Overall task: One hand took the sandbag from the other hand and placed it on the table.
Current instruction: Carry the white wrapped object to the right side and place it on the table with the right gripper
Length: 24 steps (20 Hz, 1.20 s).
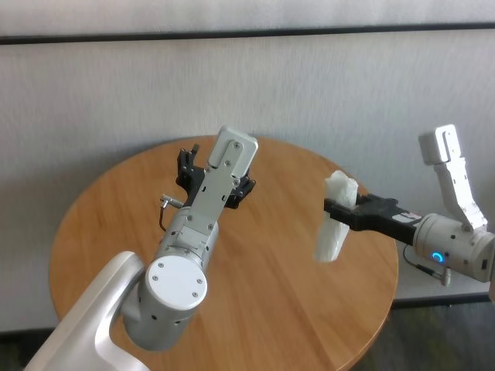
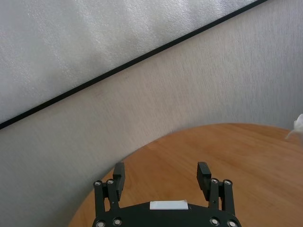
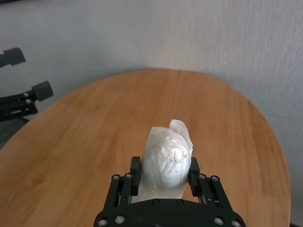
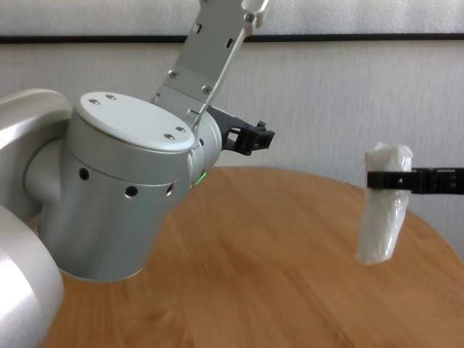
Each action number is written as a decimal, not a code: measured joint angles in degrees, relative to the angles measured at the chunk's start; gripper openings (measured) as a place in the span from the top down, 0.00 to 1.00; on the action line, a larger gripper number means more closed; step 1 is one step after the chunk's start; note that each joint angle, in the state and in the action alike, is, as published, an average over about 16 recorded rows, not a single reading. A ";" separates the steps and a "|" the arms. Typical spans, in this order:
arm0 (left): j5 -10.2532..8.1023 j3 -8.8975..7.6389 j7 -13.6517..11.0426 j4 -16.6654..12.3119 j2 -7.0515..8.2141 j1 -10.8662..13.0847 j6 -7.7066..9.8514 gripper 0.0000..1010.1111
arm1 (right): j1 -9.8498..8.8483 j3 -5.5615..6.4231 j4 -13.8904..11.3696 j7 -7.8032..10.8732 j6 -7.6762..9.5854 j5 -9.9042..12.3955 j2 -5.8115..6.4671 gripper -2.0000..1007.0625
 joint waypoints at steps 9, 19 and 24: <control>-0.12 0.07 -0.12 -0.06 0.09 -0.02 -0.18 0.01 | 3.55 -2.49 4.24 2.22 2.93 -4.01 -0.18 0.42; -0.17 0.11 -0.18 -0.10 0.13 -0.02 -0.26 0.01 | 9.49 -5.90 12.39 6.56 3.37 -8.84 -1.85 0.42; -0.20 0.13 -0.19 -0.12 0.14 -0.02 -0.28 0.01 | 10.98 -6.81 14.58 7.60 3.28 -10.20 -2.35 0.42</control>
